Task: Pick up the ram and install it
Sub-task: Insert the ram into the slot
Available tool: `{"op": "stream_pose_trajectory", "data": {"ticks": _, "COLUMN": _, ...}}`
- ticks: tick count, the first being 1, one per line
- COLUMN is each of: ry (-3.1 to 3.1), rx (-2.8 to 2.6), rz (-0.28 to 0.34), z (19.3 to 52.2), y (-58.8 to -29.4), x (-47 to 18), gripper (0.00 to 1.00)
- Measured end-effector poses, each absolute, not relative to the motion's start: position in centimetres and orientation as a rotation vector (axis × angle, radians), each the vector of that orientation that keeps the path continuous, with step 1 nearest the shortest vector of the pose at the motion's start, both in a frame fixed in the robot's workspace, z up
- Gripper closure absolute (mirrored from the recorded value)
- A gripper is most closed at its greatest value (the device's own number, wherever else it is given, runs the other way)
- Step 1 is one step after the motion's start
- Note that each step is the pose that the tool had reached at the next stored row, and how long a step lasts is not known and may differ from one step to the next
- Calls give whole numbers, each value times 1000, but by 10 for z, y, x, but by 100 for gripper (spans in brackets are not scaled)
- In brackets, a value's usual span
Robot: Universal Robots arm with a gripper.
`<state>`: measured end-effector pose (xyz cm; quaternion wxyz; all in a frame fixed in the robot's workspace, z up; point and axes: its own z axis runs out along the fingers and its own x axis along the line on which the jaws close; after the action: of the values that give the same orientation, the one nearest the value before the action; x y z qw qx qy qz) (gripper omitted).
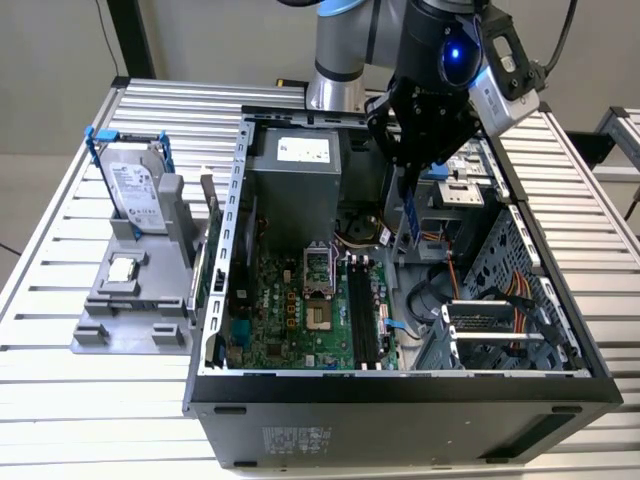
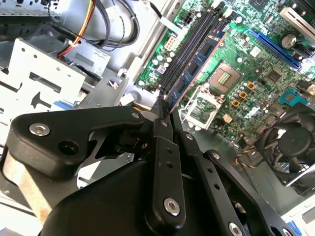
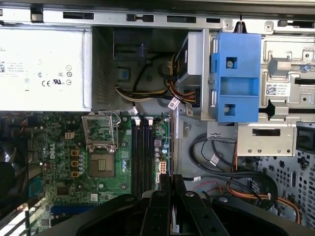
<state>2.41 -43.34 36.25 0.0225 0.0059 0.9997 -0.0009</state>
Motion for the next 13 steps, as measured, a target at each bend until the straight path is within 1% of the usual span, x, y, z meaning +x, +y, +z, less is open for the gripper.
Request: {"op": "stream_pose_trajectory", "data": {"ticks": 13, "ry": 3097, "rx": 38, "rz": -3, "z": 359, "y": -433, "x": 24, "gripper": 100}}
